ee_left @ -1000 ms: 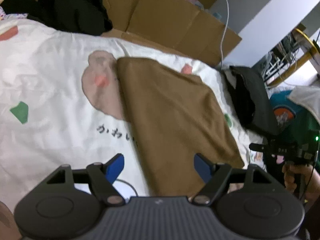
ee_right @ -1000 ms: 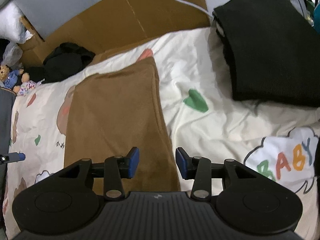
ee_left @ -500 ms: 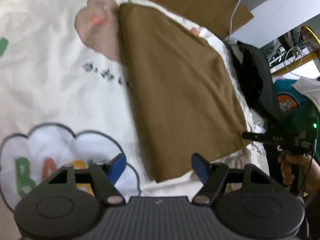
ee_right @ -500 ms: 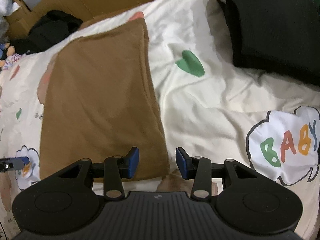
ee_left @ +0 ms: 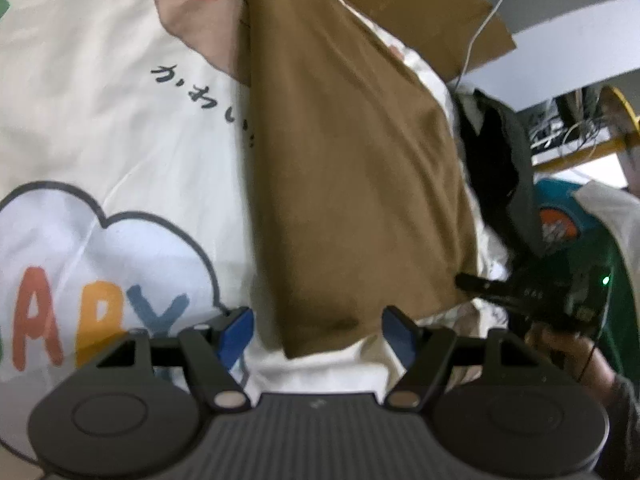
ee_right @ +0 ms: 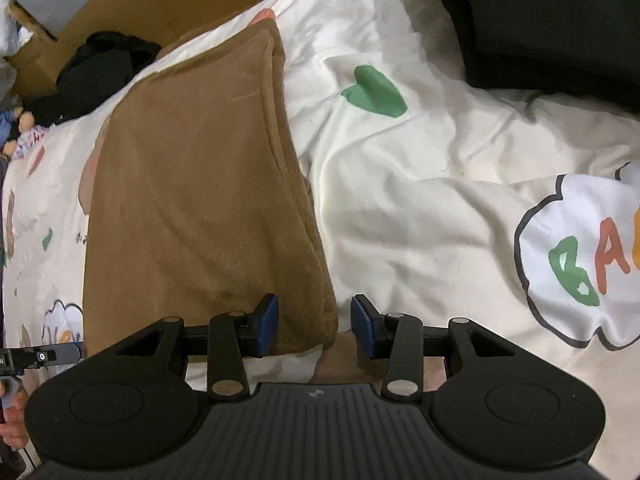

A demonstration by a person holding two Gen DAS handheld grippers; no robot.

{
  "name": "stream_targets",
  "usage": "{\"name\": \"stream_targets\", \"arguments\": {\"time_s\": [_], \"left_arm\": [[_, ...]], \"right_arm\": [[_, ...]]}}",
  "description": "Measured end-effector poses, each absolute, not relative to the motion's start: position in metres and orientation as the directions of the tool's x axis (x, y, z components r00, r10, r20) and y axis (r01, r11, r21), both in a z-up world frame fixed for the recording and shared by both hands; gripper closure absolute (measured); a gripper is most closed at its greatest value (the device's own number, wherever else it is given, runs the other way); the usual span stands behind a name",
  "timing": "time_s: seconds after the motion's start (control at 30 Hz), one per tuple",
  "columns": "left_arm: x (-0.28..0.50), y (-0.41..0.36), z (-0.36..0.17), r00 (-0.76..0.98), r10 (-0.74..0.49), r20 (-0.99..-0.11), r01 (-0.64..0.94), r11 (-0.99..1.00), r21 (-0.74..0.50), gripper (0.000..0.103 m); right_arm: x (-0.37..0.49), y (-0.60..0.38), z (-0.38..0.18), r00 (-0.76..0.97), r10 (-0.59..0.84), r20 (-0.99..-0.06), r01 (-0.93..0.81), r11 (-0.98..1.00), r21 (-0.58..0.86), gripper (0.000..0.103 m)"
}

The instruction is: Fold clothes

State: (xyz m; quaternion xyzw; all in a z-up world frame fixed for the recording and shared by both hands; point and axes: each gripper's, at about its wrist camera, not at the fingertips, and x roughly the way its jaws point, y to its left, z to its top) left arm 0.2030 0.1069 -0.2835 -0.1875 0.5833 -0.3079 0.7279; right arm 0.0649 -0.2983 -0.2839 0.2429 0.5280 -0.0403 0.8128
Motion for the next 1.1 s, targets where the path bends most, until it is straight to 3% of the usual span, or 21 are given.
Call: {"name": "stream_targets", "arguments": {"time_s": [0.07,0.27,0.47,0.5,0.53,0.57,0.63,0.67,0.77,1.1], "left_arm": [[0.203,0.107,-0.284,0.132,-0.668,-0.732,0.232,0.739,-0.632,0.049],[0.199,0.113,-0.288,0.133,-0.683,-0.718,0.216,0.727,-0.652,0.049],[0.201,0.111,-0.293,0.142,-0.704,-0.695,0.199,0.708,-0.677,0.049],[0.202,0.111,-0.294,0.144,-0.714,-0.685,0.190,0.699,-0.689,0.056],[0.202,0.112,-0.296,0.143,-0.721,-0.679,0.184,0.693,-0.697,0.079],[0.202,0.111,-0.296,0.136,-0.717,-0.683,0.190,0.696,-0.693,0.087],[0.203,0.110,-0.297,0.129,-0.713,-0.690,0.196,0.700,-0.687,0.091],[0.204,0.111,-0.295,0.126,-0.717,-0.686,0.195,0.696,-0.691,0.092],[0.207,0.114,-0.288,0.111,-0.725,-0.680,0.202,0.686,-0.699,0.094],[0.216,0.123,-0.259,0.076,-0.712,-0.698,0.252,0.691,-0.677,0.096]], "right_arm": [[0.065,-0.301,-0.286,0.445,0.198,-0.873,0.320,0.876,0.361,0.061],[0.066,-0.311,-0.292,0.475,0.210,-0.855,0.333,0.856,0.395,0.076],[0.068,-0.317,-0.297,0.487,0.238,-0.840,0.344,0.832,0.435,0.077],[0.068,-0.319,-0.298,0.489,0.246,-0.837,0.346,0.826,0.445,0.077],[0.068,-0.320,-0.298,0.490,0.250,-0.835,0.347,0.822,0.450,0.077],[0.068,-0.322,-0.299,0.493,0.260,-0.830,0.348,0.816,0.462,0.077],[0.067,-0.322,-0.299,0.495,0.269,-0.826,0.335,0.818,0.467,0.079],[0.067,-0.321,-0.299,0.496,0.274,-0.824,0.328,0.820,0.469,0.086],[0.066,-0.320,-0.297,0.490,0.289,-0.822,0.317,0.820,0.477,0.091],[0.061,-0.312,-0.291,0.462,0.342,-0.818,0.322,0.795,0.514,0.093]]}}
